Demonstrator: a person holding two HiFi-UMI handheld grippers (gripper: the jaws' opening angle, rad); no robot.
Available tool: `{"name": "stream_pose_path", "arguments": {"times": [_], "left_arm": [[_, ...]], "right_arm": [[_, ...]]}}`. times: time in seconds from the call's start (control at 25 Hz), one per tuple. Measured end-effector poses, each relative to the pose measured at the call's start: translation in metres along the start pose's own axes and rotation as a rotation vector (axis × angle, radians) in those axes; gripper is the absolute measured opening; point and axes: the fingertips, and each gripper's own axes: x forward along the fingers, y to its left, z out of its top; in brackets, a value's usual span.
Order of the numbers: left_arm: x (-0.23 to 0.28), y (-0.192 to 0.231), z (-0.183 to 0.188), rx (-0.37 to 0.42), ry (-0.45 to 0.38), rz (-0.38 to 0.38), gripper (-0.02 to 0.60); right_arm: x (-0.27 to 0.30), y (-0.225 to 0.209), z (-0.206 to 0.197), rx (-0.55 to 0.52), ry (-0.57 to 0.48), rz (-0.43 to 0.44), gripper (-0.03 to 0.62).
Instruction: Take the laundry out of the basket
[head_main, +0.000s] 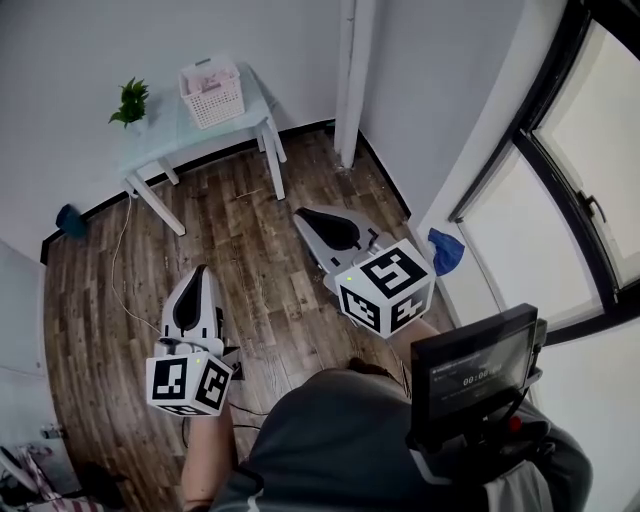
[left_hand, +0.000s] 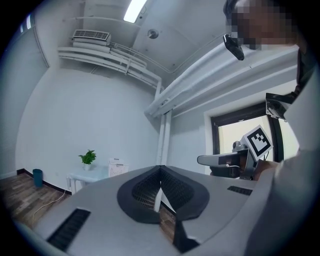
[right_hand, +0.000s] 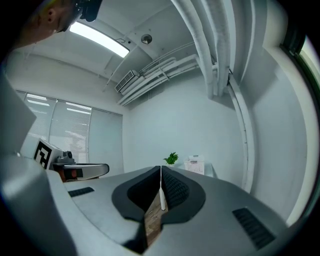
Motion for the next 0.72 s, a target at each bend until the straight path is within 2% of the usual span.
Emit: {"name": "stream_pose_path", "arguments": {"times": [0.2,0.44,0.72], "left_arm": [[-0.018,0.029,0.001,0.011,-0.014,-0.011,0.008],[-0.029,0.041,0.001,-0.005,-0.032,-0.029,0.008],[-0.022,0.057,0.001,-0.033,-0.037,-0.049,0.008]], "right_arm": [[0.014,0.030,-0.002,-0.025,-0.017,-0.014,0.018],[0.021,0.046,-0.002,-0.033,-0.010,-0.027,0.018],[0.039,0.056,0.000,-0.056,0.001,-0.004,0.018]]}}
